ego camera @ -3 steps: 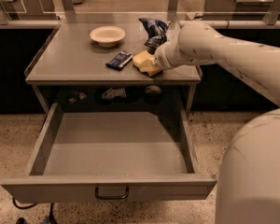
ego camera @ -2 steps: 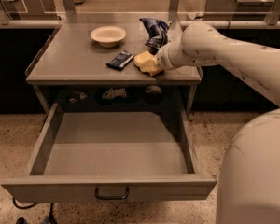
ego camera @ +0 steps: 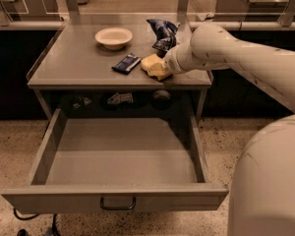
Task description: Pick sponge from top drawer and place on counter
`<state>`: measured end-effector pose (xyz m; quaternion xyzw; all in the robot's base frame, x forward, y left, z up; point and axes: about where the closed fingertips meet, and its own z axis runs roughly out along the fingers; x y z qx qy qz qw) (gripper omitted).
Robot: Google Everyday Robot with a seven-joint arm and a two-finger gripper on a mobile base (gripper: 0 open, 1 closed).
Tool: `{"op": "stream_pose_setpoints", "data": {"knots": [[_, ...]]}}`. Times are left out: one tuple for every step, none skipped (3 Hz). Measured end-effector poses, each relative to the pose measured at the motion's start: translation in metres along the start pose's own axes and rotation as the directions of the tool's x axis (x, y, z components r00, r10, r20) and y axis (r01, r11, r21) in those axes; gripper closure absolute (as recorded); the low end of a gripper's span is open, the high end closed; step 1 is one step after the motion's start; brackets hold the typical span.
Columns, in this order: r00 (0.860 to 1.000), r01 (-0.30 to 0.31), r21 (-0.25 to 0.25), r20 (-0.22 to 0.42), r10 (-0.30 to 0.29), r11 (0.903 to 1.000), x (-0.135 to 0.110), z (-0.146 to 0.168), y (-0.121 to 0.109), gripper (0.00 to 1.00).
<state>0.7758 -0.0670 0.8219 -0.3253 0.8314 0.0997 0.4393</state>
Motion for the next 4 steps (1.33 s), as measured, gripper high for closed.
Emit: {"op": "stream_pose_setpoints", "data": {"knots": [[1.000, 0.000, 0.000, 0.000, 0.000, 1.0000, 0.0000, 0.0000, 0.0000, 0.34], [1.000, 0.000, 0.000, 0.000, 0.000, 1.0000, 0.0000, 0.0000, 0.0001, 0.11], [1.000, 0.000, 0.000, 0.000, 0.000, 1.0000, 0.0000, 0.0001, 0.0001, 0.00], [1.000, 0.000, 0.000, 0.000, 0.000, 1.0000, 0.0000, 0.0001, 0.0002, 0.00]]}}
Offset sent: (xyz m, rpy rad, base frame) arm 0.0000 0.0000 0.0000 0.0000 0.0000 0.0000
